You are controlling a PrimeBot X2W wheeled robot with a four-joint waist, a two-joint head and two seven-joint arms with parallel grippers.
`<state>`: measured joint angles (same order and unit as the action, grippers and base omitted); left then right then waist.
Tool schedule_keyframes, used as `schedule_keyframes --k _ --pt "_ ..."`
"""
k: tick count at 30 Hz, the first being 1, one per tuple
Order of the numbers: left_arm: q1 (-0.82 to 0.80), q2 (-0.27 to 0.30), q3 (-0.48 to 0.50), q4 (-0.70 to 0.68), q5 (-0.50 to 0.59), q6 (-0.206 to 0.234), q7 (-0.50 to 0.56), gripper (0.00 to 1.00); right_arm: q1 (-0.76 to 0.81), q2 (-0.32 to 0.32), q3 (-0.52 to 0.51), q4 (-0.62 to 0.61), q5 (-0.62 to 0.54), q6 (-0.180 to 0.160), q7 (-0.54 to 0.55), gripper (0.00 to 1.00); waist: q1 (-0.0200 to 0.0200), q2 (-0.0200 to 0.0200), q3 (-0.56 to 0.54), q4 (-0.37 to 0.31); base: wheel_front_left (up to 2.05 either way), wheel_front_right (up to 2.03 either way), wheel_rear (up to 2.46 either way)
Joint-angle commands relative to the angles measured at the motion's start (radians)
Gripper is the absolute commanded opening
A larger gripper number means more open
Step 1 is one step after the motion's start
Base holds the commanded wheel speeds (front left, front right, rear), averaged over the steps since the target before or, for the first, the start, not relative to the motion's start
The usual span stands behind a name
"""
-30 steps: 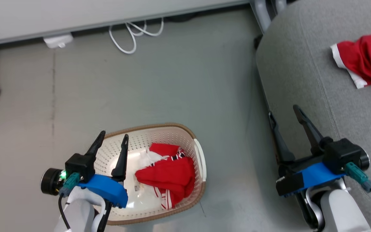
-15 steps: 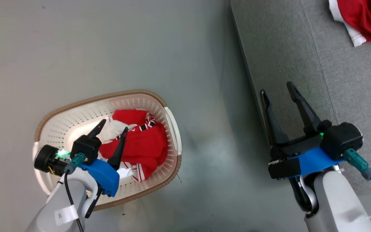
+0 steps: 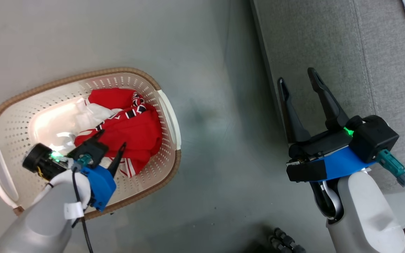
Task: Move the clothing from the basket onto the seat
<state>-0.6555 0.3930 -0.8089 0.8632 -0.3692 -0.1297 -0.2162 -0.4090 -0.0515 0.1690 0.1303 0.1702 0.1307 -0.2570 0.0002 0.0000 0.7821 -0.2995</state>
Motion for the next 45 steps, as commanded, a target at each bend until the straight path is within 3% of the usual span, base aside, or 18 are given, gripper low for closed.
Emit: schedule_keyframes --k 1,13,20,28,35,45 --pt "-0.029 0.016 -0.008 0.005 -0.011 -0.001 0.001 1.0 -0.014 0.002 0.002 0.002 0.002 0.0 -0.006 1.0 -0.0002 0.0 0.023 -0.013 0.0 0.0 0.0" --pt "-0.122 0.08 -0.163 0.103 -0.1 -0.001 0.048 1.0 -0.044 0.002 0.008 -0.016 0.029 0.0 -0.009 1.0 -0.0002 0.0 0.09 -0.027 0.0 0.0 0.0" --pt "-0.178 0.072 -0.189 0.196 -0.073 0.015 0.079 1.0 -0.053 0.002 0.016 -0.033 0.043 0.0 -0.009 1.0 -0.0002 0.0 0.126 -0.028 0.0 0.0 0.0" --pt "-0.205 0.049 -0.186 0.25 -0.104 0.006 0.078 1.0 -0.063 0.002 0.023 -0.04 0.054 0.0 -0.009 1.0 -0.0002 0.0 0.149 -0.03 0.0 0.0 0.0" --pt "-0.229 0.035 -0.213 0.237 -0.142 -0.001 0.072 1.0 -0.056 0.002 0.033 -0.046 0.065 0.0 -0.009 1.0 -0.0002 0.0 0.157 -0.039 0.0 0.0 0.0" --pt "-0.255 0.067 -0.31 0.184 -0.219 -0.001 0.098 1.0 -0.052 0.002 0.043 -0.047 0.079 0.0 -0.009 1.0 -0.0002 0.0 0.158 -0.051 0.0 0.0 0.0"
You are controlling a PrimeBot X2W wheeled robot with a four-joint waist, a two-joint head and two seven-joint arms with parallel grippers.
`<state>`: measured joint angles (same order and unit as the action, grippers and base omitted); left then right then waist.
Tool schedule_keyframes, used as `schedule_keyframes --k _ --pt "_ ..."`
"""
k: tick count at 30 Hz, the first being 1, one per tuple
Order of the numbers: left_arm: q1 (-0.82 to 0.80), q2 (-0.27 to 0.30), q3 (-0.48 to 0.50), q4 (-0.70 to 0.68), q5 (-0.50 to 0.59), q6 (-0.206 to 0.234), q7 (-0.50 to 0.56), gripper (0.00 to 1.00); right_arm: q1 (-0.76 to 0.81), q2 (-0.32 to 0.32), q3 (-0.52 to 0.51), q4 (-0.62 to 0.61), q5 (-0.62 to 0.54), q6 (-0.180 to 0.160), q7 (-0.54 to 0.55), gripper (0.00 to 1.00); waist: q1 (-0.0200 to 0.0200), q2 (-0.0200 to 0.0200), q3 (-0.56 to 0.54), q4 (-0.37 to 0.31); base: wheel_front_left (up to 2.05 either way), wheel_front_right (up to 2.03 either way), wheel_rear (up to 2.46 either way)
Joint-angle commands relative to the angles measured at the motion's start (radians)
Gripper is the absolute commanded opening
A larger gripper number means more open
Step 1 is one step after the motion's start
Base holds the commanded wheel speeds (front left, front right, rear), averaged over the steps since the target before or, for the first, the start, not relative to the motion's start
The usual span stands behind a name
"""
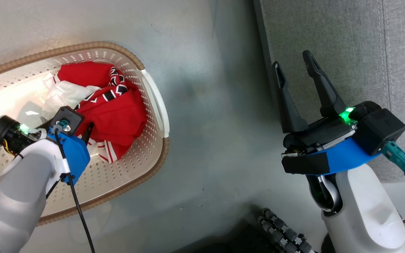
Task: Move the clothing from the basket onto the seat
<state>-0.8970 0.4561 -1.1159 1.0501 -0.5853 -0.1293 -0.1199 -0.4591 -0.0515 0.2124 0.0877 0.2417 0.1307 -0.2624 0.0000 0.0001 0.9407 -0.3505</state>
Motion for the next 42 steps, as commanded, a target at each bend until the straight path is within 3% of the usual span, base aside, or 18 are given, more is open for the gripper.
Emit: schedule_keyframes --k 1,2,3,4,5,6,29,36,42 --pt "-0.014 0.006 -0.011 -0.006 -0.012 -0.002 0.004 1.0 -0.002 0.002 0.0 -0.004 0.01 0.0 -0.004 1.0 0.0 -0.0001 0.0 -0.001 0.0 0.0 0.0" --pt "-0.013 0.008 -0.017 -0.01 -0.023 -0.002 0.007 1.0 -0.003 0.002 0.0 -0.005 0.012 0.0 -0.004 1.0 0.0 -0.0001 -0.001 -0.001 0.0 0.0 0.0" --pt "-0.014 0.01 -0.022 -0.012 -0.032 -0.002 0.01 0.84 -0.003 0.002 -0.001 -0.005 0.011 0.0 -0.004 1.0 0.0 -0.0001 -0.001 -0.001 0.0 0.0 0.0" --pt "-0.017 0.014 -0.028 -0.015 -0.039 -0.002 0.011 0.39 -0.003 0.002 -0.001 -0.005 0.01 0.0 -0.004 1.0 0.0 -0.0001 -0.001 -0.001 0.0 0.0 0.0" --pt "-0.018 0.016 -0.035 -0.017 -0.046 -0.002 0.01 0.1 -0.003 0.002 -0.001 -0.005 0.011 0.0 -0.004 1.0 0.0 -0.0001 -0.001 -0.001 0.0 0.0 0.0" --pt "-0.02 0.018 -0.042 -0.02 -0.051 -0.002 0.008 0.0 -0.004 0.002 -0.002 -0.005 0.012 0.0 -0.004 1.0 0.0 -0.0001 -0.001 -0.001 0.0 0.0 0.0" --pt "-0.029 0.013 -0.118 -0.003 -0.172 -0.002 -0.041 0.0 -0.02 0.002 0.003 0.005 0.019 0.0 -0.004 1.0 0.0 -0.0001 -0.033 0.0 0.0 0.0 0.0" --pt "0.005 -0.038 -0.117 0.017 -0.213 -0.002 -0.09 0.0 -0.008 0.002 -0.008 0.021 -0.008 0.0 -0.004 1.0 0.0 -0.0001 -0.127 0.034 0.0 0.0 0.0" --pt "0.054 -0.105 -0.099 0.017 -0.251 -0.002 -0.135 0.0 0.026 0.002 -0.034 0.048 -0.052 0.0 -0.004 1.0 0.0 -0.0001 -0.273 0.095 0.0 0.0 0.0"
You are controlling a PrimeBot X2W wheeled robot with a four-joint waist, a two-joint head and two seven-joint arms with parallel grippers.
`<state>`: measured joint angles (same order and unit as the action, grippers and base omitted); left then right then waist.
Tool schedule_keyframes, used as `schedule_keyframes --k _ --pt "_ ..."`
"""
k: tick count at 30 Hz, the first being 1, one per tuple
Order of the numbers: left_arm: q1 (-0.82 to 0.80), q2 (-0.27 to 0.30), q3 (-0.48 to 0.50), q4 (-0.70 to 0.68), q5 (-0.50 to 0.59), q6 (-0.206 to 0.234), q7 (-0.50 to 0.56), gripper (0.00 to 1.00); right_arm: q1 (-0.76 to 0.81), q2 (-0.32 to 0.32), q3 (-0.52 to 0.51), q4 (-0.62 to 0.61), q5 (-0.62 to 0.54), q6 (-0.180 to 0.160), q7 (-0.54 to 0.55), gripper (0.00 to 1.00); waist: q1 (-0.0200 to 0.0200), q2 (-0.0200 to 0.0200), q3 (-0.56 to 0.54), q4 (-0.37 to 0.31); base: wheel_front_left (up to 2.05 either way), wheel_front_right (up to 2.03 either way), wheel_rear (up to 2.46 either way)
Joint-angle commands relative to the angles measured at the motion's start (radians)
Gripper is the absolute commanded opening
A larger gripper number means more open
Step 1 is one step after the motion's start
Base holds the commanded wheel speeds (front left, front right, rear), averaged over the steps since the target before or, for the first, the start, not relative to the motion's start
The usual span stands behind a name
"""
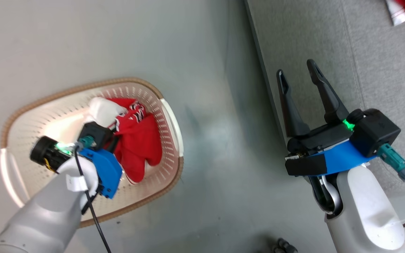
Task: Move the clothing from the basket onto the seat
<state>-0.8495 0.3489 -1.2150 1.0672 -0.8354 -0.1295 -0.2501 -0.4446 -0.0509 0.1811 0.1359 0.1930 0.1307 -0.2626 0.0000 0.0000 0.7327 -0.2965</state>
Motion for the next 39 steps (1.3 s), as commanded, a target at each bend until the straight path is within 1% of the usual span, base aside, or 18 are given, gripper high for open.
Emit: schedule_keyframes --k 1,4,7,12,16,22,26,30,33,39 --pt "0.015 -0.006 0.001 -0.002 -0.002 -0.002 -0.009 0.0 0.017 0.001 -0.005 0.005 -0.009 0.0 -0.003 1.0 0.0 0.0 -0.091 0.05 0.0 0.0 0.0" --pt "0.042 -0.031 0.011 -0.013 -0.009 -0.002 -0.015 0.0 0.034 0.001 -0.01 0.025 -0.022 0.0 -0.003 1.0 0.0 0.0 -0.177 0.076 0.0 0.0 0.0" --pt "0.06 -0.055 0.039 -0.052 0.007 -0.002 -0.016 0.0 0.056 0.001 -0.017 0.043 -0.034 0.0 -0.003 1.0 0.0 0.0 -0.259 0.102 0.0 0.0 0.0" --pt "0.114 -0.08 0.112 -0.127 0.04 0.001 -0.016 0.0 0.105 0.0 -0.036 0.078 -0.047 0.0 -0.002 1.0 0.0 0.0 -0.385 0.145 0.0 0.0 0.0" --pt "0.159 -0.11 0.156 -0.182 0.061 0.0 -0.016 0.0 0.157 0.0 -0.05 0.098 -0.058 0.0 0.012 1.0 0.0 0.0 -0.476 0.18 0.0 0.0 0.0" --pt "0.198 -0.143 0.212 -0.254 0.09 -0.001 -0.016 0.0 0.237 0.0 -0.064 0.093 -0.07 0.0 0.047 1.0 0.0 0.0 -0.591 0.224 0.0 0.0 0.0" --pt "0.208 -0.168 0.246 -0.286 0.099 -0.002 -0.016 0.0 0.274 0.0 -0.063 0.079 -0.067 0.0 0.07 1.0 0.0 0.0 -0.642 0.251 0.0 0.0 0.0" --pt "0.217 -0.191 0.254 -0.289 0.092 -0.002 -0.016 0.0 0.305 0.0 -0.052 0.073 -0.058 0.0 0.085 1.0 0.0 0.0 -0.689 0.272 0.0 0.0 0.0" --pt "0.196 -0.207 0.239 -0.281 0.083 -0.002 -0.016 0.0 0.326 0.0 -0.047 0.069 -0.053 0.0 0.094 1.0 0.0 0.0 -0.716 0.288 0.0 0.0 0.0" --pt "0.119 -0.226 0.205 -0.272 0.06 -0.002 0.018 0.0 0.349 0.0 -0.027 0.071 -0.04 0.0 0.106 1.0 0.0 0.0 -0.743 0.312 0.0 0.0 0.0"
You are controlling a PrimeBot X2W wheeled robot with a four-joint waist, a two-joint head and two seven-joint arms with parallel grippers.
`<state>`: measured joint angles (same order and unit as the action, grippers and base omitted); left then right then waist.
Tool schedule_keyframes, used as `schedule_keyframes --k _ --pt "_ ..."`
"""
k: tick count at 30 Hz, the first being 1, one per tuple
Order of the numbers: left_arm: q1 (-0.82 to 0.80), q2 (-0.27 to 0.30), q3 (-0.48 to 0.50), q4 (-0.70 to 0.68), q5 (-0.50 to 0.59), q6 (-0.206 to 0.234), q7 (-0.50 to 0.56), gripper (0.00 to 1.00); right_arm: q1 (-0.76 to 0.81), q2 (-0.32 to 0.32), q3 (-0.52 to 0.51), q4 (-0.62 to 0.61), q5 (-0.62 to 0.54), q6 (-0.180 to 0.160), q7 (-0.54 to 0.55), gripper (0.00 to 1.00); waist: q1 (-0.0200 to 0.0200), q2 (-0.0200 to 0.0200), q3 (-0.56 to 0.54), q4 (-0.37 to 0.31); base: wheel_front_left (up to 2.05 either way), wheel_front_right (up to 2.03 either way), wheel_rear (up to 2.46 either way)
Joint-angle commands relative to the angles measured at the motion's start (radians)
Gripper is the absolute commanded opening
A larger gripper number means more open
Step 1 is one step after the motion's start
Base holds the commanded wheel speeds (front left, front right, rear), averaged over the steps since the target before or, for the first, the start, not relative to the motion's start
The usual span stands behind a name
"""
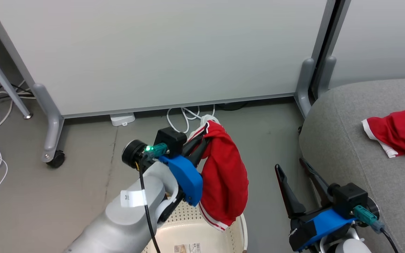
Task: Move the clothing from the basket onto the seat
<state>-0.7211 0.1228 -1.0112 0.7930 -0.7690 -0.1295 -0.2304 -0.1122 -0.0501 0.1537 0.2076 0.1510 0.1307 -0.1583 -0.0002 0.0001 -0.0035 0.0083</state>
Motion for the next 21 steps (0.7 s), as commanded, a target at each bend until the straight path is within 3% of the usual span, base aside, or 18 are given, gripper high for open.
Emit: schedule_keyframes --k 1,21 --pt "-0.024 -0.004 -0.002 0.004 -0.01 -0.002 0.005 0.0 0.018 -0.001 0.004 0.0 0.005 0.0 0.002 1.0 0.0002 -0.0001 -0.01 0.009 0.0 0.0 0.0" --pt "-0.104 -0.049 -0.026 0.074 -0.048 -0.002 -0.011 0.0 0.014 0.0 0.054 0.017 0.019 0.0 0.003 1.0 0.0002 -0.0001 -0.017 0.016 0.0 0.0 0.0"
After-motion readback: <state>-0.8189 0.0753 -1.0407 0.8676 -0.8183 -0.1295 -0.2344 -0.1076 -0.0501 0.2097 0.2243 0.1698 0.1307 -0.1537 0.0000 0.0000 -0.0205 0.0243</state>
